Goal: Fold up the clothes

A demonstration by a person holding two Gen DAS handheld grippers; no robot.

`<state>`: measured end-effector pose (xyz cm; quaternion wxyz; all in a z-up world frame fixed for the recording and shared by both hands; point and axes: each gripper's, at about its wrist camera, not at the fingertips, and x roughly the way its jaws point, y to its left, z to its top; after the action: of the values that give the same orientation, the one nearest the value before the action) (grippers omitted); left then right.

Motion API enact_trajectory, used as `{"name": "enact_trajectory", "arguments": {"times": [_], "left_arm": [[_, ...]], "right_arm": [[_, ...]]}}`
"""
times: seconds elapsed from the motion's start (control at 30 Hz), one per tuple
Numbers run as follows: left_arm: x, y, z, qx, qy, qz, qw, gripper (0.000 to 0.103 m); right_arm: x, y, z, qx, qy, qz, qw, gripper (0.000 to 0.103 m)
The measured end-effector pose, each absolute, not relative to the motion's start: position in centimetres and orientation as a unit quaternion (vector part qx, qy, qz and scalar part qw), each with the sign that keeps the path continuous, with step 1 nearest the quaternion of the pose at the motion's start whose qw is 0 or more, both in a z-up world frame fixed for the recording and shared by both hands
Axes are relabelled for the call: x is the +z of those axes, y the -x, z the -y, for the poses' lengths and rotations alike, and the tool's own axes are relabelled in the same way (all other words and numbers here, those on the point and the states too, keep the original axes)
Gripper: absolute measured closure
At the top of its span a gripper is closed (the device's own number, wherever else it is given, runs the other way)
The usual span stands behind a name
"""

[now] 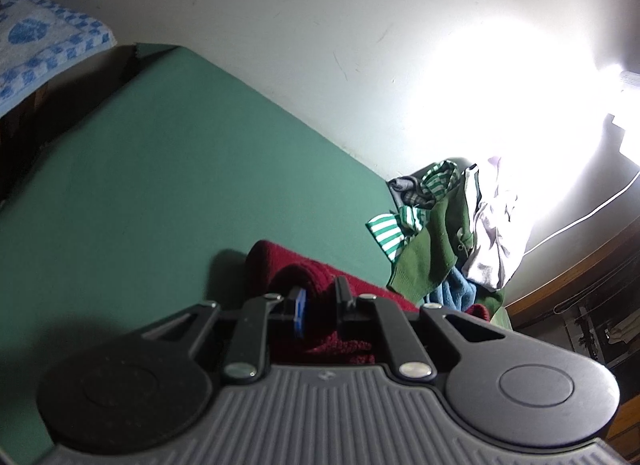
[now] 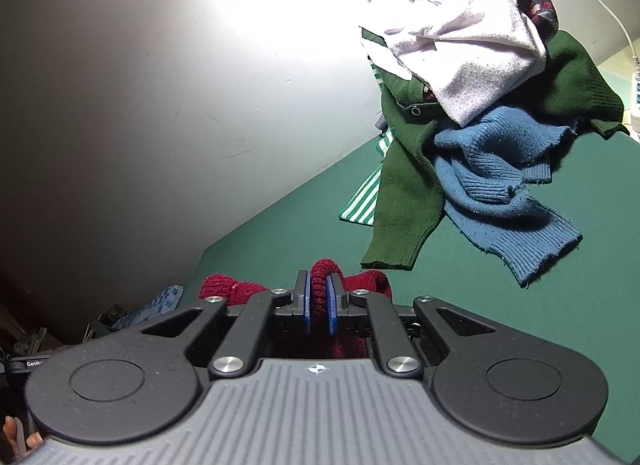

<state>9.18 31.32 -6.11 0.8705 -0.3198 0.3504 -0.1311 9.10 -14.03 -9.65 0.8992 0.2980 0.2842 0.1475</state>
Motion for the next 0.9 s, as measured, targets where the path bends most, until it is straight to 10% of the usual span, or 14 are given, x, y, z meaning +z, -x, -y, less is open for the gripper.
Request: {"name": "enact_trajectory", "arguments": {"times": [0.9], "left_arm": [[-9.2, -17.2, -31.4, -0.127, 0.33, -0.385, 0.852, 0.095]], "right_arm": [[-12.8, -14.3, 13.1, 0.121, -0.284, -0.296, 0.904, 0.094]]}}
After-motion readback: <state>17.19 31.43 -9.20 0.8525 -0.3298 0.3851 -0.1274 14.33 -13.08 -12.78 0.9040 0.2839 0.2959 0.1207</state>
